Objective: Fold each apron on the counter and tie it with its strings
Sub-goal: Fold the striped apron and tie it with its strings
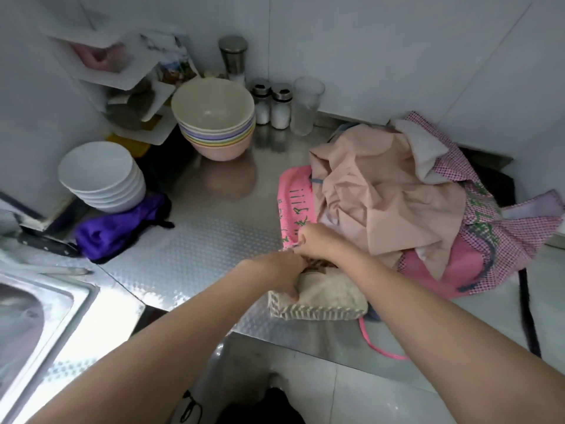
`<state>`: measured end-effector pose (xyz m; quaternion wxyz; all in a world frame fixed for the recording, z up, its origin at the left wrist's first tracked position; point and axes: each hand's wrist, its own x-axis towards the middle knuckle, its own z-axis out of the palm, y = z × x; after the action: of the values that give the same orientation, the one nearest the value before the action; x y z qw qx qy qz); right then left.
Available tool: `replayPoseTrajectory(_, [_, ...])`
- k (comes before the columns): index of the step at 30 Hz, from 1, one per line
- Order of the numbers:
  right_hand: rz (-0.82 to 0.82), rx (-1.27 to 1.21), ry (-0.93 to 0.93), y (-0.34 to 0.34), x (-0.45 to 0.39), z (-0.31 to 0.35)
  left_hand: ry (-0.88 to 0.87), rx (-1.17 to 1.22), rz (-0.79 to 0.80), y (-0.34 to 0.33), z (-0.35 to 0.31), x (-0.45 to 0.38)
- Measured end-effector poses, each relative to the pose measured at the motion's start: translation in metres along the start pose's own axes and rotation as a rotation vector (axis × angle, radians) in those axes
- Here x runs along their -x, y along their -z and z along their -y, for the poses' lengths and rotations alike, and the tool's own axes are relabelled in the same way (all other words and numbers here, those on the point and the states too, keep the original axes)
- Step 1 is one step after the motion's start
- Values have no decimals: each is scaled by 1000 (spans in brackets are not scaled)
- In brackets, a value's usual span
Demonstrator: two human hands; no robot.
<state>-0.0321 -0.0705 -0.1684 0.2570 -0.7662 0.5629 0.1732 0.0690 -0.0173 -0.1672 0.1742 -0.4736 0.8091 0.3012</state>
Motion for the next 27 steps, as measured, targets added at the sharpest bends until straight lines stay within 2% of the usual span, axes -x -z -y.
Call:
replayPoseTrajectory(5, [-353,-330,6,60,11,21,4,-94,57,6,-10,-1])
replayPoseTrajectory(7, [-433,-465,51,89,19,37,11,-102,90,7,-10,-2])
replayPoseTrajectory(11, [-475,-657,86,138,41,56,12,-72,126,10,-10,-2])
replayPoseTrajectory(17, [-546,-396,-11,150,59,38,90,2,187,19,-11,-4])
replayPoseTrajectory(20, [-672,-267,-19,158,74,39,133,32,180,23,-14,-4])
replayPoseTrajectory(23, [-692,-412,26,159,88,40,152,64,160,23,-19,-6])
replayPoseTrajectory(27, [-554,-619,142,149,110,48,174,112,99,22,-26,-5])
